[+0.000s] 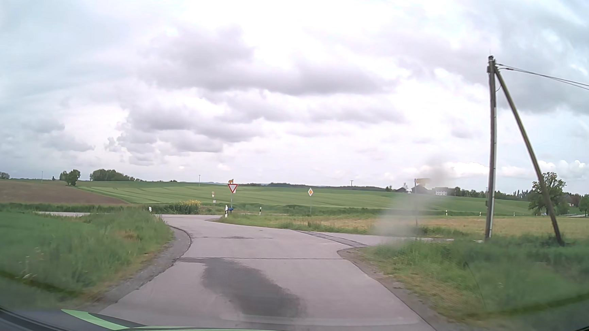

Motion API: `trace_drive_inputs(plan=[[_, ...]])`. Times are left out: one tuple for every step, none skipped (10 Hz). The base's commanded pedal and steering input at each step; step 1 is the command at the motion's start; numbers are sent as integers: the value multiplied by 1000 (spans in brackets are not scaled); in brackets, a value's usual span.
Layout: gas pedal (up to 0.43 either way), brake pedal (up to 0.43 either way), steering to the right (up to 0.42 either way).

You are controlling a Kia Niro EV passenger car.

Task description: Follow the waypoints while adhering to traffic rules and regulations

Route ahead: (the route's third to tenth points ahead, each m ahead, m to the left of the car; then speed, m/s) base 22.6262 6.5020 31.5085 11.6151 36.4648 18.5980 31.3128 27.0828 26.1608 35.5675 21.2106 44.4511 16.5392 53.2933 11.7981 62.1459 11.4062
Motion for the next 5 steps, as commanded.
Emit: trace_drive_inputs(plan=[[0, 244, -53], [0, 238, -58], [0, 244, -63], [0, 244, -68], [0, 244, -72]])
